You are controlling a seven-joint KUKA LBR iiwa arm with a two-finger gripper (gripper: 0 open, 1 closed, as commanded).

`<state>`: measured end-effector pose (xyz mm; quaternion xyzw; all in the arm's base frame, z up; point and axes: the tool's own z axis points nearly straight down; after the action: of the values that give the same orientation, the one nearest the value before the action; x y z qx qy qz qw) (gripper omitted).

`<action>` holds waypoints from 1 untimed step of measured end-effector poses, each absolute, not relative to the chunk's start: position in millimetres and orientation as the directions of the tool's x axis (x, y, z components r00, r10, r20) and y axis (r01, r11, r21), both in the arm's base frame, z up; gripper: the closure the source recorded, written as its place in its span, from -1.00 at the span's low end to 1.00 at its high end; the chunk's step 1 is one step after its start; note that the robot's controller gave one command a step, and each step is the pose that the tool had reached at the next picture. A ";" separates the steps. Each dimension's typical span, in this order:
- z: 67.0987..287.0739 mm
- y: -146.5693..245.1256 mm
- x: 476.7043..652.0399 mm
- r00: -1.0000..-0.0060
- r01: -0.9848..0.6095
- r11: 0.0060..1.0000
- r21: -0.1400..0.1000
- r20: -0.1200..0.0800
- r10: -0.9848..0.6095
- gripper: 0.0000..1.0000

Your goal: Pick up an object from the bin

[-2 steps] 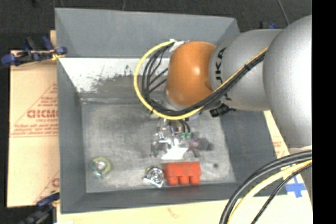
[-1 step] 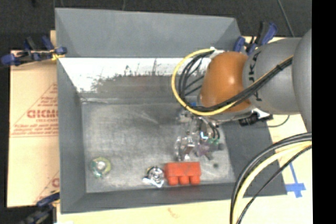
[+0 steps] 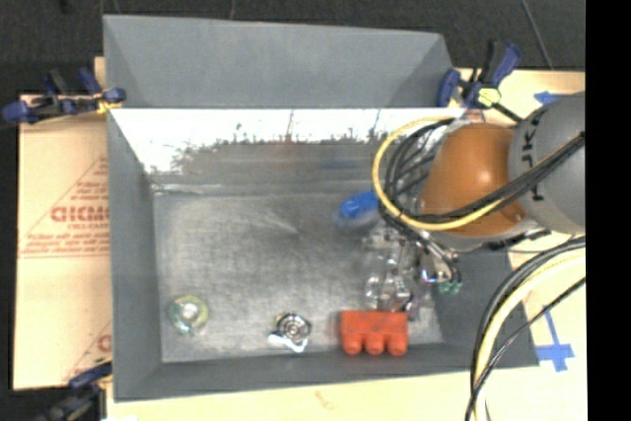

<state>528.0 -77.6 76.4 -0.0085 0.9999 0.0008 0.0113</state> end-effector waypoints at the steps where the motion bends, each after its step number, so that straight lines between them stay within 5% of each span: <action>1: 75.8 -104.4 529.3 -0.997 -0.072 0.997 0.004 -0.020 -0.072 -1.00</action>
Offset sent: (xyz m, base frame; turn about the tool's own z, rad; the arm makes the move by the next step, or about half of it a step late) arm -0.0049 -0.0305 -0.0064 -0.0518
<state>529.3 -104.4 75.8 -0.0362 0.9993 0.0024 0.0100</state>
